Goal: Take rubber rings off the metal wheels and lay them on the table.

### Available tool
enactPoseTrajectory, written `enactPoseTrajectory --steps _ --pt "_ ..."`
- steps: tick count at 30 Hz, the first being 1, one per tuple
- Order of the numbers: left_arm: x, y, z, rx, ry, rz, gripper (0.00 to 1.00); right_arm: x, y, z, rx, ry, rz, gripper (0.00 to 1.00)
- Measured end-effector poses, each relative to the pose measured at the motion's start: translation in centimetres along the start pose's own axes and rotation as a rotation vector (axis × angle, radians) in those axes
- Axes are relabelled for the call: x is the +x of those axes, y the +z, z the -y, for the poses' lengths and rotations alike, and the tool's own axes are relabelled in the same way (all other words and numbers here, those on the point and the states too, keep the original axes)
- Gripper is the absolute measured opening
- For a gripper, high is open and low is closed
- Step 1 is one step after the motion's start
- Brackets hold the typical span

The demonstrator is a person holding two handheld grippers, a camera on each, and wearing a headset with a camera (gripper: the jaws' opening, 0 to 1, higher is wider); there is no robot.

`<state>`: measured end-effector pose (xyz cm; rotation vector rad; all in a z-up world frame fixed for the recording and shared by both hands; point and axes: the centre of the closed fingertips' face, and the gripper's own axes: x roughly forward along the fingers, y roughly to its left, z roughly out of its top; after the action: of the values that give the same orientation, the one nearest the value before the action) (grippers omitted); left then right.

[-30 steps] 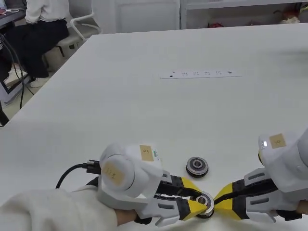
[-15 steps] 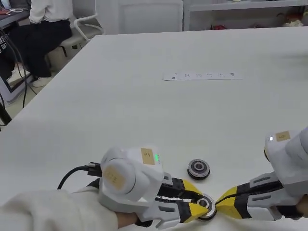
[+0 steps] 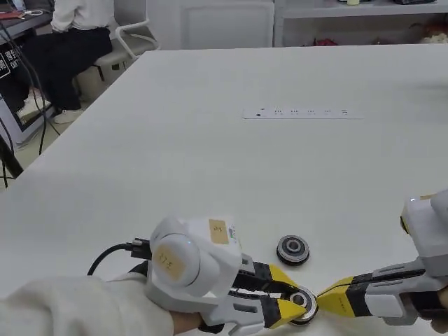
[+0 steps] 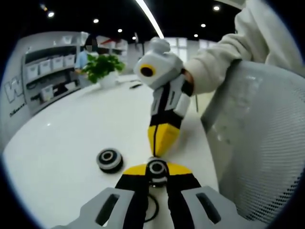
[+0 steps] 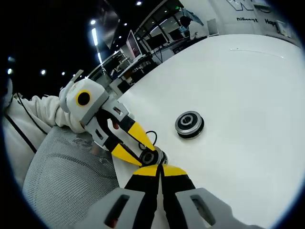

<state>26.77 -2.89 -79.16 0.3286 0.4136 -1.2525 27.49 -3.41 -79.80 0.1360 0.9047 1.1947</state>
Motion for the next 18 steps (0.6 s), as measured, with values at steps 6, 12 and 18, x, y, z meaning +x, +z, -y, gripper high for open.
enactPoseTrajectory --steps 6,12,18 --pt "0.02 -0.02 -0.03 0.001 0.002 0.001 0.14 0.01 -0.07 -0.28 0.029 0.007 0.004 0.00" --pt "0.01 -0.04 -0.05 0.002 0.003 0.001 0.14 0.05 0.03 -0.71 0.033 0.010 0.007 0.00" --pt "0.00 -0.05 -0.07 0.009 0.005 0.003 0.14 0.08 0.17 -0.98 0.035 0.015 0.007 0.00"
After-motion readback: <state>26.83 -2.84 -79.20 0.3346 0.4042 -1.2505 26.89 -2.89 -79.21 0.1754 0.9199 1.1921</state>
